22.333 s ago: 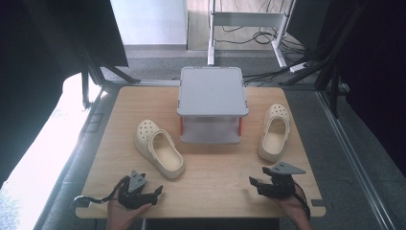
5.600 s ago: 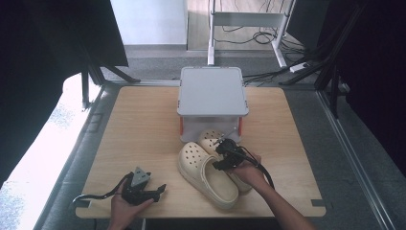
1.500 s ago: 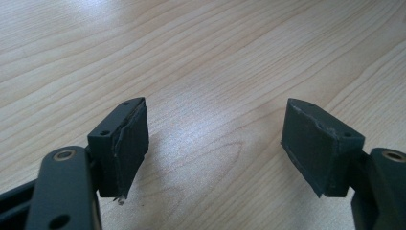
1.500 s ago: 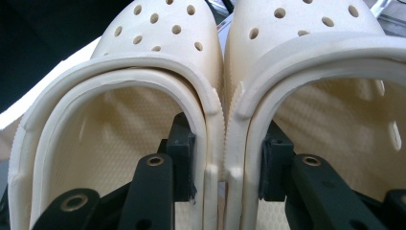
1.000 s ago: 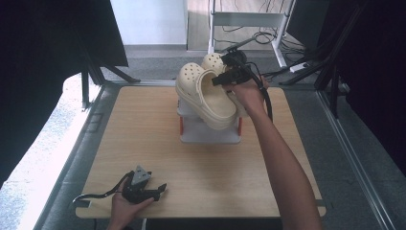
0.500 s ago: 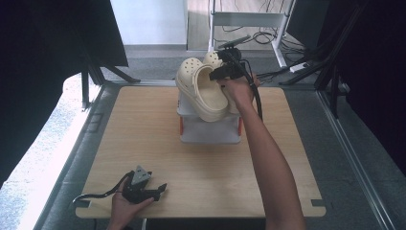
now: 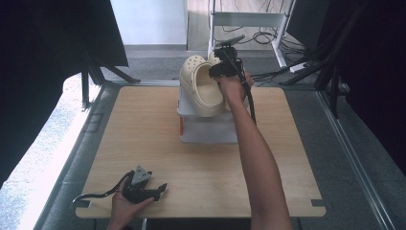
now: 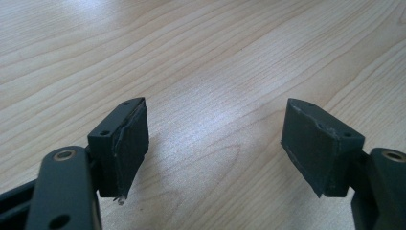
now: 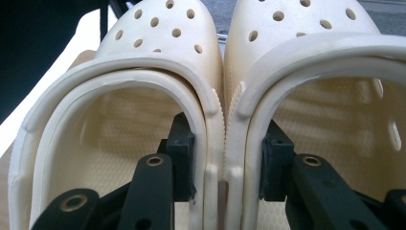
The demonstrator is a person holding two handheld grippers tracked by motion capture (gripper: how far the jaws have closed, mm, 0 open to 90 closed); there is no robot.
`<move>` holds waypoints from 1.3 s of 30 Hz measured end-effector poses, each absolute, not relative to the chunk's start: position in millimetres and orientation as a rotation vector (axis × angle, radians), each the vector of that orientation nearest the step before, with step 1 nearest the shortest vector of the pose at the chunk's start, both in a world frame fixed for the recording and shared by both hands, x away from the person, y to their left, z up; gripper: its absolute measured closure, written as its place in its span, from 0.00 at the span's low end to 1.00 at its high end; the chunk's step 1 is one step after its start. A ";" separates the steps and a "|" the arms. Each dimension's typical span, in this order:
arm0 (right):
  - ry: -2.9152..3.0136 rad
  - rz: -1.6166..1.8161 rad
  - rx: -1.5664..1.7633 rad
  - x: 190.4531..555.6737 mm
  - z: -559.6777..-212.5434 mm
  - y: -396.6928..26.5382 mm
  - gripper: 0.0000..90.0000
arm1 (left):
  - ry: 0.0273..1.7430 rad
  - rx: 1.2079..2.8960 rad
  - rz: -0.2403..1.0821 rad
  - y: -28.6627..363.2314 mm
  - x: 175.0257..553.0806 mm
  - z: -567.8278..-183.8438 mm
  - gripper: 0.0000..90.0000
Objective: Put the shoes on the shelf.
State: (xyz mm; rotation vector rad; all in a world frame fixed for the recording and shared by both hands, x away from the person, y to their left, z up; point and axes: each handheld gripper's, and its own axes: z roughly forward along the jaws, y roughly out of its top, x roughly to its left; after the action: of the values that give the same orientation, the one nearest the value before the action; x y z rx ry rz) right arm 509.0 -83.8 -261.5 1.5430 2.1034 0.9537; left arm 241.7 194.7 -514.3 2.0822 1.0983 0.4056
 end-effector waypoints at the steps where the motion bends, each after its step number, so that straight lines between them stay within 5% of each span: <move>1: 2.086 0.955 1.557 510.3 -262.2 -82.7 0.72 | 1.099 2.082 0.409 194.8 241.6 -514.2 0.28; 39: 1.788 0.953 1.737 529.2 -300.3 -56.7 0.69 | 1.086 2.083 0.401 195.8 243.1 -513.9 0.28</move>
State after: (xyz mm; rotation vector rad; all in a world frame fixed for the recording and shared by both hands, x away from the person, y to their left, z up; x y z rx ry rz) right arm 529.2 -56.7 -300.3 1.7368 1.7878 0.9531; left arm 243.1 195.8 -513.9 2.0835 1.0864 0.4010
